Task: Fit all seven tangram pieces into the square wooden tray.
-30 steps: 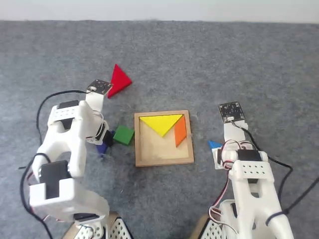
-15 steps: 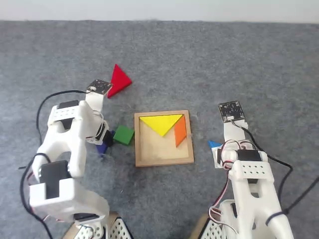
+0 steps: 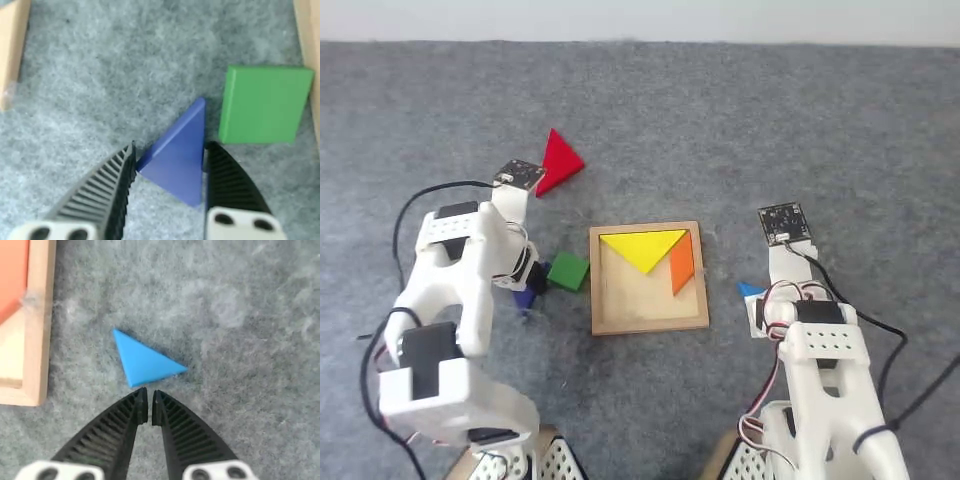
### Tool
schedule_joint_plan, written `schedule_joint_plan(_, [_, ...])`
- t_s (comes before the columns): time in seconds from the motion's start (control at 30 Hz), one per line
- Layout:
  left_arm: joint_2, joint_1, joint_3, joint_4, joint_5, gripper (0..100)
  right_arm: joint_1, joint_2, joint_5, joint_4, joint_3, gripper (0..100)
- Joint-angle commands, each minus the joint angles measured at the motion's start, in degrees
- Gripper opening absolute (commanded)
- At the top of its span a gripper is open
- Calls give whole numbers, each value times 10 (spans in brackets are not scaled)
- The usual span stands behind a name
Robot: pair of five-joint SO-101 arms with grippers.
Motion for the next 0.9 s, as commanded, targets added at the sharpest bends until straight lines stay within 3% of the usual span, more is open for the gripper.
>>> schedule_joint_plan(0.0, [-3,-11,-19,-21,3,187,7,-14,-1,-9,-3,28])
schedule_joint_plan(0.87, [-10,-17,-15,-22,3,187,7,-15,-1,-8,-3,29])
